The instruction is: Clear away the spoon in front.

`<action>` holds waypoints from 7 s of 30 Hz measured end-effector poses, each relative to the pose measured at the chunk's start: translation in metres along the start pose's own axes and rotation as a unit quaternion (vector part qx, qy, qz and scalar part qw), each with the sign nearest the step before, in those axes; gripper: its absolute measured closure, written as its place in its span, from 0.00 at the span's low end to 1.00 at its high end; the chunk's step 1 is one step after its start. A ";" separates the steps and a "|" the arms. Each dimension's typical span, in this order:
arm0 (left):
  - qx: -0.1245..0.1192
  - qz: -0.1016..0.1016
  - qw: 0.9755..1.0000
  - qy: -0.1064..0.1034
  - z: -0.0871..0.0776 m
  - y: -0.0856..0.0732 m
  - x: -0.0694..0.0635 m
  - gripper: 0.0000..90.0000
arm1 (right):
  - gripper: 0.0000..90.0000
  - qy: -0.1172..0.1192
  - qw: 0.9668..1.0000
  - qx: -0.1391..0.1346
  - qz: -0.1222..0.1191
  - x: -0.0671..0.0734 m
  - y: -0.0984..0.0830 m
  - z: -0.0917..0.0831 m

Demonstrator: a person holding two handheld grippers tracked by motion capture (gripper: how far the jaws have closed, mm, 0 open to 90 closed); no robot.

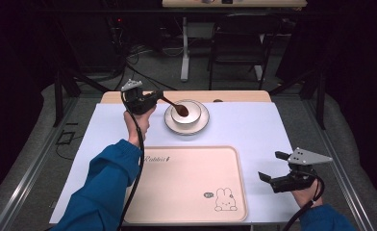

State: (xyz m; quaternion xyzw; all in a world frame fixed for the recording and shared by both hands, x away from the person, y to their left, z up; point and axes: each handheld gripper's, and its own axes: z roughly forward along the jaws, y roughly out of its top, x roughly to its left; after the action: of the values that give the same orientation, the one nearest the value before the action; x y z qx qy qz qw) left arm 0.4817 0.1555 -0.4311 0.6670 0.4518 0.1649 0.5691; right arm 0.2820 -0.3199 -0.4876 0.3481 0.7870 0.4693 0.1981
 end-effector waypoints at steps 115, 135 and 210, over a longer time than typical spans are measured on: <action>0.313 0.025 0.934 -0.170 -0.087 -0.062 0.040 0.86 | 0.01 -0.005 1.000 0.006 0.000 0.000 -0.001 0.000; 0.335 0.014 0.927 -0.165 -0.064 -0.096 0.043 0.81 | 0.01 -0.005 1.000 0.007 0.003 0.000 -0.001 0.000; 0.237 0.117 0.965 -0.007 -0.132 -0.089 0.017 0.17 | 0.01 -0.006 1.000 0.008 0.001 0.002 -0.001 -0.002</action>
State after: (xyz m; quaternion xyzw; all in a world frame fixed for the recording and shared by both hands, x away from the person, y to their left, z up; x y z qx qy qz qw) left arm 0.3572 0.2443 -0.4776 0.8319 0.3931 0.1139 0.3748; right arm 0.2795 -0.3200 -0.4876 0.3534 0.7891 0.4613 0.1991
